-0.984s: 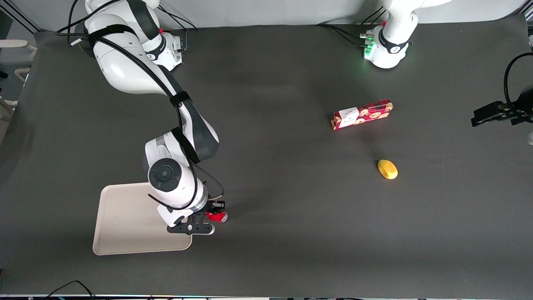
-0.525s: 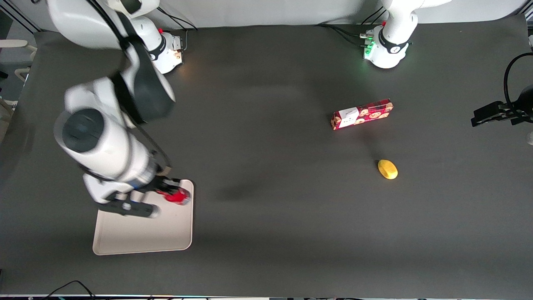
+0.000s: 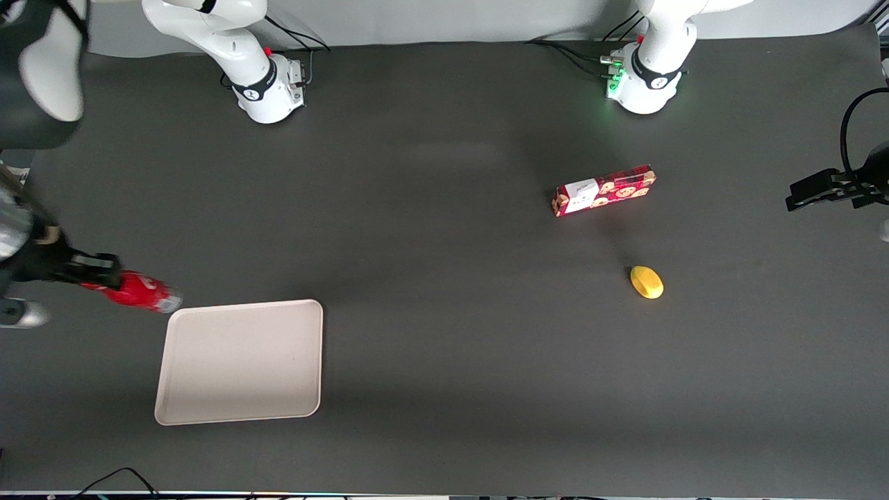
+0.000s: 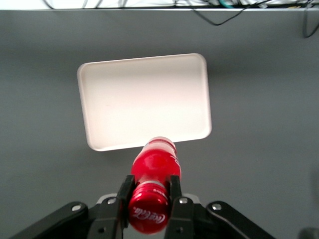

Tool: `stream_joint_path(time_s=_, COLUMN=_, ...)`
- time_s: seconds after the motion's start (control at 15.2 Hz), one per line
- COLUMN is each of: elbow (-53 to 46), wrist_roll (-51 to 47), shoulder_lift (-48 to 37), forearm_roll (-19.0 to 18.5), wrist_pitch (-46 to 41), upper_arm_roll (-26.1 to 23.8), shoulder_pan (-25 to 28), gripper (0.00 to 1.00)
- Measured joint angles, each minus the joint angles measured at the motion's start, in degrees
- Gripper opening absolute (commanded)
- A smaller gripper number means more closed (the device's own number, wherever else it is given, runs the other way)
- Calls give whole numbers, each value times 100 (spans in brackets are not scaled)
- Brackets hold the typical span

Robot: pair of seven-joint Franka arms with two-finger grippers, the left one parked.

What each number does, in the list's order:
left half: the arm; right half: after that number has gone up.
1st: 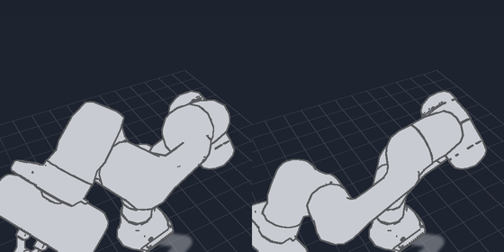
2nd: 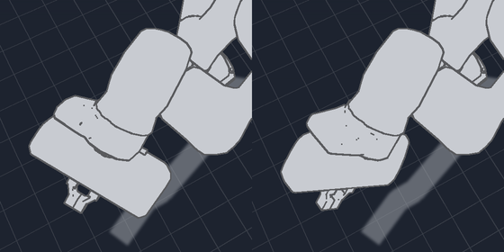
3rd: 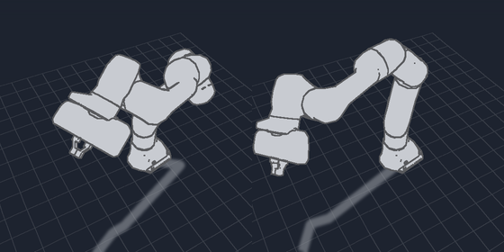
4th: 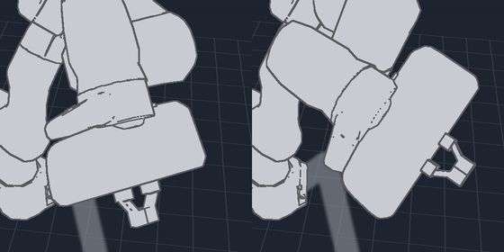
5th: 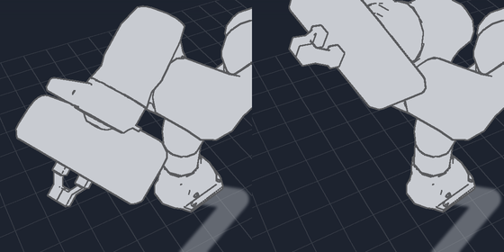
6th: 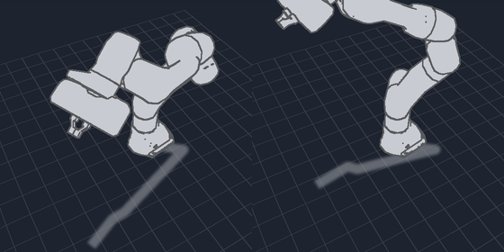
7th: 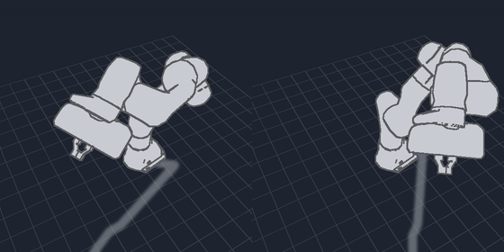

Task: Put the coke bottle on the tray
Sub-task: 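Lift the bottle and carry it over the white tray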

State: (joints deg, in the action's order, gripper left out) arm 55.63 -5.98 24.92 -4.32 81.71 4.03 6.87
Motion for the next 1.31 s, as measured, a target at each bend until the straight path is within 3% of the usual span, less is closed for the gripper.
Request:
stream_joint_path(time_s=0.2, elbow=168, wrist_roll=1093, shoulder_lift=-44, forearm_roll=53, wrist_pitch=113, upper_arm_roll=46, shoulder_pan=-731, gripper=0)
stream_joint_path(time_s=0.46, elbow=1156, wrist_roll=1831, shoulder_lift=-3, forearm_roll=472, wrist_pitch=1570, upper_arm_roll=55, shoulder_pan=-1424, gripper=0)
stream_joint_path(time_s=0.79, elbow=2579, wrist_roll=1881, shoulder_lift=151, forearm_roll=653, wrist_pitch=3699, upper_arm_roll=10, shoulder_pan=-1364, gripper=0)
stream_joint_path(time_s=1.31, elbow=2878, wrist_roll=1888, shoulder_lift=765, forearm_roll=815, wrist_pitch=4532, upper_arm_roll=3, shoulder_pan=-1353, gripper=0)
